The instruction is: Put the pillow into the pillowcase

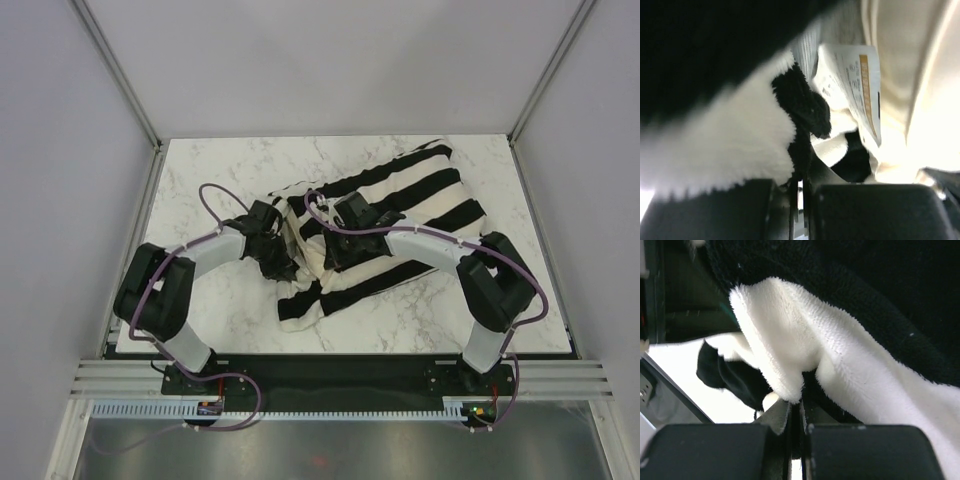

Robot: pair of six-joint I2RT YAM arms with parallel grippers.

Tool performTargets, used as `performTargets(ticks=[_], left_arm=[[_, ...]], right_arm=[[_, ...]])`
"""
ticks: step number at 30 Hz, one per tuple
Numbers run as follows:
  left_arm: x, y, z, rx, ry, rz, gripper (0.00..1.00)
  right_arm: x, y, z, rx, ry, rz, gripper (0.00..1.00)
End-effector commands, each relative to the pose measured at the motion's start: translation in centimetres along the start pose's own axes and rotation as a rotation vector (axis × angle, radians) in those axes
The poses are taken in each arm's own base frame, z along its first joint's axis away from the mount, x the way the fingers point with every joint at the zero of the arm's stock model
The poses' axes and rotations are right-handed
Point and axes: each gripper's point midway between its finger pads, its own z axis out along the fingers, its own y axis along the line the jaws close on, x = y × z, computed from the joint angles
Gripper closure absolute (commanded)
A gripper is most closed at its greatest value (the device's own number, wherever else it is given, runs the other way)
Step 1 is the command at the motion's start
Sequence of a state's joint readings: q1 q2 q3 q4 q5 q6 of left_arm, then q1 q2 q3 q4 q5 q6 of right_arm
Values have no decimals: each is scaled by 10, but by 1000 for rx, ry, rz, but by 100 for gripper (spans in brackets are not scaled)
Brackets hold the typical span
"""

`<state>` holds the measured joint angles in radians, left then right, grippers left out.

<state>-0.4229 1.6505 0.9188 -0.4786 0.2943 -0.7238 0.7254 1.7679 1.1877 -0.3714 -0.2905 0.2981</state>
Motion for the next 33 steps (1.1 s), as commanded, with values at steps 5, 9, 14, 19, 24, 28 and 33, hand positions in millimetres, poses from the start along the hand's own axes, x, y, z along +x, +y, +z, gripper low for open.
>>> performTargets(ticks=[5, 9, 14, 19, 24, 28, 33], left_arm=[[32, -28, -55, 173, 47, 112, 98], [35, -47, -77, 270, 14, 140, 98], [45, -84, -100, 474, 65, 144, 98], [53, -113, -125, 637, 104, 156, 98], [56, -123, -133, 708, 117, 165, 98], [50, -112, -122, 690, 117, 131, 98], [36, -118, -118, 722, 97, 124, 98]], right_arm=[[-34, -4, 36, -31, -123, 124, 100], [-22, -22, 51, 42, -103, 176, 100], [-5, -49, 72, 150, -109, 274, 100], [-10, -58, 85, 195, -174, 406, 100], [-33, -20, 74, 32, -200, 434, 100], [-45, 25, 24, -192, -174, 350, 84], [-28, 22, 6, -175, -134, 287, 100]])
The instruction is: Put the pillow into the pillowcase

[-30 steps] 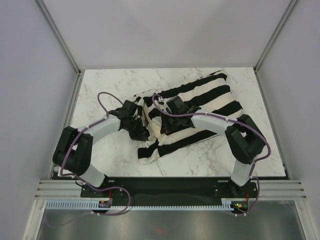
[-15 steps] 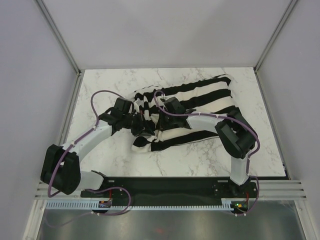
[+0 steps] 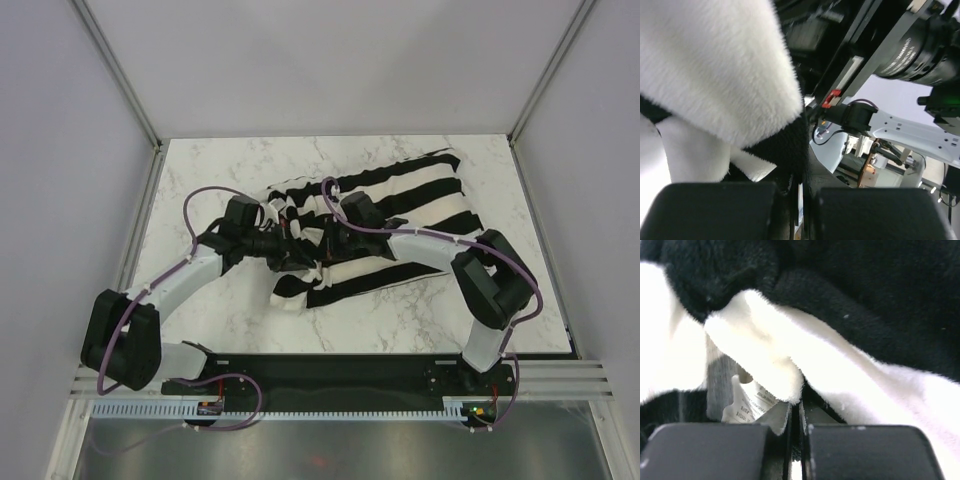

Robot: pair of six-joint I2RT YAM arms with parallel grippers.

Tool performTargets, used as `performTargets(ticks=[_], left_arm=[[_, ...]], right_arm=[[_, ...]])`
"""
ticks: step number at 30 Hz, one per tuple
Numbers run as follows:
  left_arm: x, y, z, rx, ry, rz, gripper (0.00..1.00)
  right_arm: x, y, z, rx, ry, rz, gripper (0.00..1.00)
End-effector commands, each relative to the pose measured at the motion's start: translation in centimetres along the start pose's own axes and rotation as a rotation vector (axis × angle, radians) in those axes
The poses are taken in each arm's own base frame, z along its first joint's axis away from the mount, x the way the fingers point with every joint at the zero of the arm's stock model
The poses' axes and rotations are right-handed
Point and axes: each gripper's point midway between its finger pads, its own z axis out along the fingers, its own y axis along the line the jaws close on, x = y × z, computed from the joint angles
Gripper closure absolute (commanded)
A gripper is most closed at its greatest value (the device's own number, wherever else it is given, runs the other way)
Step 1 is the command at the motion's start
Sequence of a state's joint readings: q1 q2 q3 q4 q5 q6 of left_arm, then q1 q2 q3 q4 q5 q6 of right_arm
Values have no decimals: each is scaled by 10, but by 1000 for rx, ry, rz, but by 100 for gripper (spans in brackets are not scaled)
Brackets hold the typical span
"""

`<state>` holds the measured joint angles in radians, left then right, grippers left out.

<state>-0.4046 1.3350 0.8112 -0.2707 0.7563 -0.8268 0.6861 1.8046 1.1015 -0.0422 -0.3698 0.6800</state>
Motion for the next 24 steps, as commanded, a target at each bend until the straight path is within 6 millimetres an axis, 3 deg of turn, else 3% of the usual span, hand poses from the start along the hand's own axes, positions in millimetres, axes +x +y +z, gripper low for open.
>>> performTargets(ticks=[1, 5, 7, 9, 10, 11, 13, 14, 16, 17, 19, 20, 24], left_arm=[[0, -37, -4, 162, 54, 16, 98], [-6, -50, 3, 234, 76, 56, 98], [-11, -50, 8, 237, 79, 51, 98], [-14, -39, 14, 205, 65, 43, 98], [-25, -22, 17, 134, 12, 19, 98], [-25, -2, 18, 72, 4, -31, 98], [-40, 30, 16, 28, -43, -125, 98], [-40, 40, 15, 18, -44, -150, 98], [-41, 49, 13, 13, -40, -148, 98], [-37, 50, 12, 13, -34, -143, 98], [-34, 50, 9, 13, -29, -123, 98], [-34, 48, 7, 8, -32, -105, 98], [-31, 55, 3, -29, -28, -80, 98]], right_arm=[[15, 2, -3, -14, 52, -49, 100], [34, -9, 38, 21, 154, -8, 100], [47, -1, 59, -38, 247, 33, 100], [42, 22, 61, -140, 256, 51, 100], [42, 37, 48, -202, 262, 70, 100], [22, 49, 39, -258, 190, 91, 100], [7, 54, 6, -284, 119, 88, 100], [-2, 42, -7, -265, 99, 91, 99], [-6, 29, -29, -223, 76, 74, 84], [-2, 11, -35, -152, 96, 91, 85], [1, -3, -42, -97, 103, 8, 100], [8, -9, -44, -71, 133, 12, 100], [12, -2, -48, -104, 158, 27, 100]])
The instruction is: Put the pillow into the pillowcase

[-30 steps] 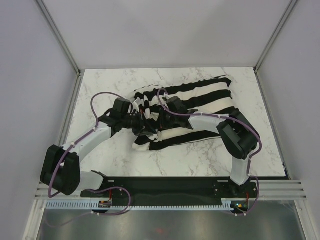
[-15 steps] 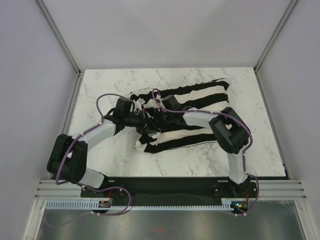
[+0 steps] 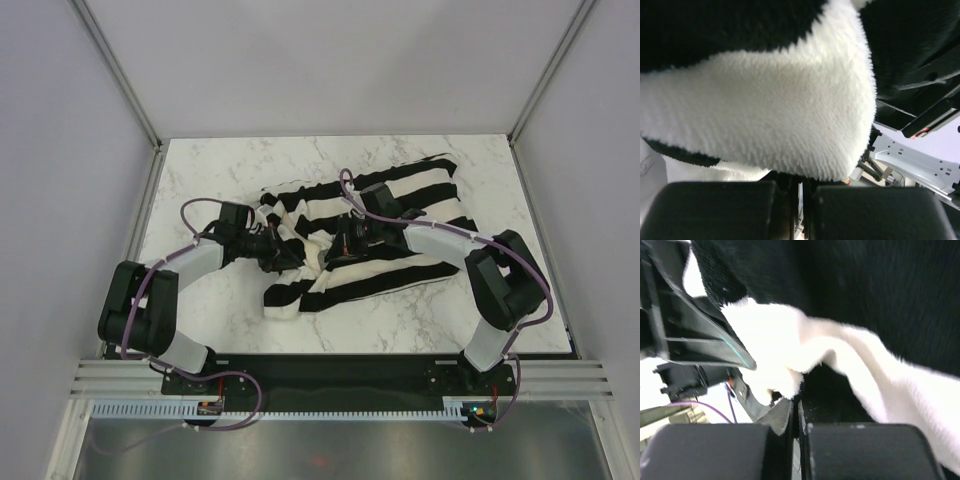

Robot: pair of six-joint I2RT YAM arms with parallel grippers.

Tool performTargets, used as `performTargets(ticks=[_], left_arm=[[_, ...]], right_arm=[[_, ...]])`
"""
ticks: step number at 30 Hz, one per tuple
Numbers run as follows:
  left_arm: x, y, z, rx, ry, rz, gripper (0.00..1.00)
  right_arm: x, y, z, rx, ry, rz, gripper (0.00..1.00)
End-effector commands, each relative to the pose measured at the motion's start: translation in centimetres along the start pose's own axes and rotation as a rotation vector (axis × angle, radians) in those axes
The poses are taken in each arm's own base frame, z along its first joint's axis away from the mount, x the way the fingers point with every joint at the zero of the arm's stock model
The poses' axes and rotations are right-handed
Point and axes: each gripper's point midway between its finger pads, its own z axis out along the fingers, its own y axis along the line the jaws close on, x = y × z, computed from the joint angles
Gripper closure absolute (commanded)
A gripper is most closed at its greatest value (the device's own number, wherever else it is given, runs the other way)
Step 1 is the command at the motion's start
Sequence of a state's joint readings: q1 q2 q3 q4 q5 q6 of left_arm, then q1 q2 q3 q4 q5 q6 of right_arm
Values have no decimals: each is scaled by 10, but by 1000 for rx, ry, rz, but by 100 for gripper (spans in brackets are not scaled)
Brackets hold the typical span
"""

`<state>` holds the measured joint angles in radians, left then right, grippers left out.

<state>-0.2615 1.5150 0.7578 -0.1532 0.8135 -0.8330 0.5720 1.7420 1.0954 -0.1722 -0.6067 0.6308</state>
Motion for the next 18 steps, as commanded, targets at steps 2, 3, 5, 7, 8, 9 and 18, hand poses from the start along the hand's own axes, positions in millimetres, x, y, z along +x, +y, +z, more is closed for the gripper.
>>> performTargets(ticks=[2, 3, 5, 7, 8, 9, 18], left_arm=[[6, -6, -9, 8, 13, 77, 98], [8, -11, -11, 28, 21, 71, 98], [20, -40, -16, 163, 75, 121, 98], [30, -87, -30, 326, 81, 234, 98], [33, -101, -36, 369, 80, 272, 98], [39, -116, -40, 404, 87, 318, 98], [44, -136, -39, 474, 125, 420, 98]], right_arm=[[2, 15, -11, -29, 19, -56, 100], [-2, 24, -15, -55, 6, -76, 100], [-14, 53, -30, -130, -42, -125, 100], [-21, 71, -44, -174, -89, -162, 100], [-21, 71, -45, -168, -97, -162, 100], [-19, 66, -43, -151, -92, -154, 100], [45, -31, 66, 102, 182, -87, 100]])
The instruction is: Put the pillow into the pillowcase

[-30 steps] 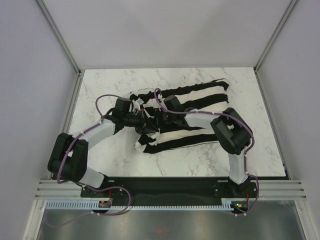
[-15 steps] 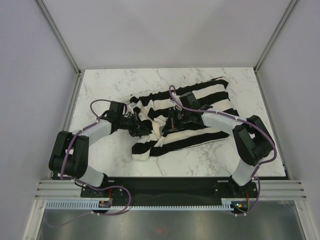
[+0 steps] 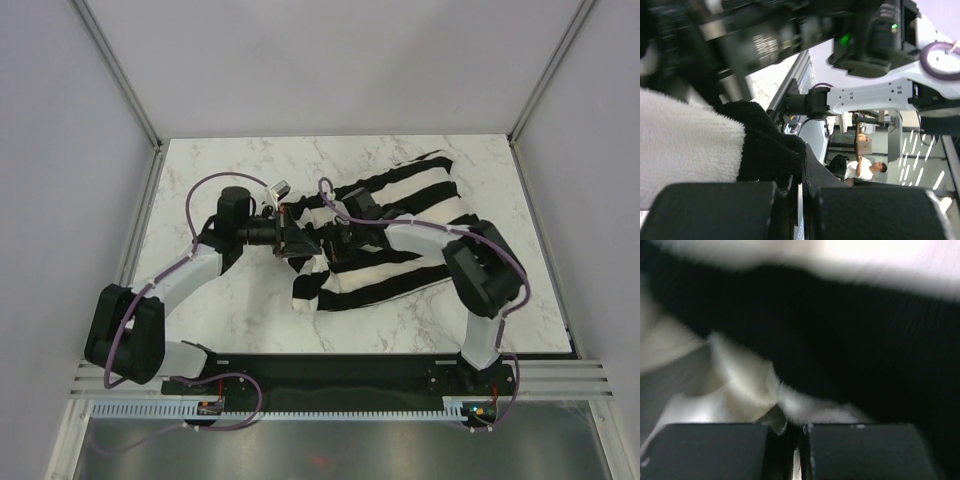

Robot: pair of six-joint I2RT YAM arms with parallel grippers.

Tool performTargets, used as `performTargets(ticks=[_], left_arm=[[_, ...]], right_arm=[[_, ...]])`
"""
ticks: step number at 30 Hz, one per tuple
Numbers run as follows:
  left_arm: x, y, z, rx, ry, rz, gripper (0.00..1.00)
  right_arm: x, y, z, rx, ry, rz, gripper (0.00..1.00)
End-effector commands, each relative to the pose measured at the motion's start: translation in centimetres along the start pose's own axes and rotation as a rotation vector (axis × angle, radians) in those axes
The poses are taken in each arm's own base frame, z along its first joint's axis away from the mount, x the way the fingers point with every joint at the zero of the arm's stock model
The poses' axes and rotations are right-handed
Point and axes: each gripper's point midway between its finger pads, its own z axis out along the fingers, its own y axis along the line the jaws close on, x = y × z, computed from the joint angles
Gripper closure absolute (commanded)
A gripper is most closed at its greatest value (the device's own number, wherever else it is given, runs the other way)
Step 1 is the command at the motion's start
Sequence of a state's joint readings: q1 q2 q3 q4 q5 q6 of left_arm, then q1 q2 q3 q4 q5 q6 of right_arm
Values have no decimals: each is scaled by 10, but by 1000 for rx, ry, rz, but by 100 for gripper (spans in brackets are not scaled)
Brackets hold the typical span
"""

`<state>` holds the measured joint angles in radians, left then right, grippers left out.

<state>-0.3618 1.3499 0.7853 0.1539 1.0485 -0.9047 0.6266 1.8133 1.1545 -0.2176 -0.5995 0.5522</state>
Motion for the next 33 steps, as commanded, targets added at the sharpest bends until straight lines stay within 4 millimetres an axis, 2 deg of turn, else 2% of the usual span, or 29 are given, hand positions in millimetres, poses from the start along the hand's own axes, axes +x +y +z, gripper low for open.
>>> performTargets(ticks=[1, 2, 3, 4, 5, 7, 8, 9, 10, 11, 12, 13, 14, 15, 17, 18, 19, 20, 21, 22, 23, 24, 25, 27, 28, 29, 30, 32, 33], left_arm=[[-1, -18, 3, 87, 50, 32, 98], [-1, -15, 5, 84, 56, 20, 98], [-1, -18, 7, 91, 58, 24, 98], [0, -19, 8, 97, 61, 26, 98], [-1, -21, 8, 100, 57, 31, 98], [-4, -19, 8, 82, 26, 17, 98], [0, -9, 9, 62, 21, 5, 98], [2, 2, 10, 35, 15, -9, 98], [4, 26, 11, -47, -7, -76, 98], [5, 43, 11, -95, -21, -89, 98], [-1, 71, 7, -162, -64, -150, 98], [2, 89, 3, -194, -82, -196, 98], [-3, 99, -1, -203, -112, -218, 98], [-11, 112, -9, -222, -158, -233, 98], [-18, 129, -11, -263, -185, -225, 98], [-21, 133, -9, -272, -182, -189, 98], [-27, 137, -4, -276, -175, -179, 98], [-31, 137, -1, -274, -170, -172, 98], [-31, 134, 6, -266, -154, -162, 98], [-41, 126, 12, -256, -151, -132, 89], [-38, 128, 16, -274, -124, -130, 82], [-40, 120, 21, -262, -111, -109, 78], [-48, 109, 22, -244, -116, -81, 71], [-47, 95, 16, -220, -81, -59, 63], [-55, 82, 11, -222, -72, -18, 55], [-51, 83, 1, -257, -37, 58, 52], [-46, 78, -23, -289, -27, 10, 49], [-48, 75, -57, -304, -70, 37, 43], [-60, 68, -94, -314, -171, 41, 38]], right_arm=[[33, -32, 60, 82, 122, 15, 100], [29, -33, 74, 68, 108, 22, 100], [32, -44, 94, 74, 129, 83, 100], [30, -46, 103, 67, 133, 102, 100], [31, -47, 108, 54, 148, 124, 100], [26, -24, 99, -24, 162, 120, 100], [23, -14, 89, -46, 147, 102, 100], [15, 9, 62, -88, 106, 65, 100], [14, 24, 46, -124, 104, 60, 100], [8, 28, 27, -123, 76, 62, 100], [-1, 47, -4, -138, 19, 33, 100], [0, 38, -21, -68, 3, 59, 100], [-10, 30, -40, -34, -44, 41, 100], [-15, 35, -66, -13, -108, 2, 100], [-17, 25, -89, 54, -177, -59, 100], [-11, 30, -100, 50, -210, -84, 100], [-14, 35, -101, 22, -237, -99, 100], [-7, 43, -99, -24, -213, -92, 100], [-4, 41, -92, -32, -195, -49, 100], [-8, 47, -89, -68, -204, -48, 100], [-7, 58, -84, -116, -185, -51, 100], [-6, 61, -76, -125, -169, -30, 100], [-2, 72, -67, -143, -152, -58, 100], [-1, 83, -54, -156, -129, -92, 100], [7, 91, -47, -169, -107, -132, 100], [8, 94, -43, -167, -102, -155, 100], [8, 90, -35, -149, -99, -166, 100], [12, 83, -26, -122, -84, -184, 100], [18, 71, -17, -94, -60, -178, 100]])
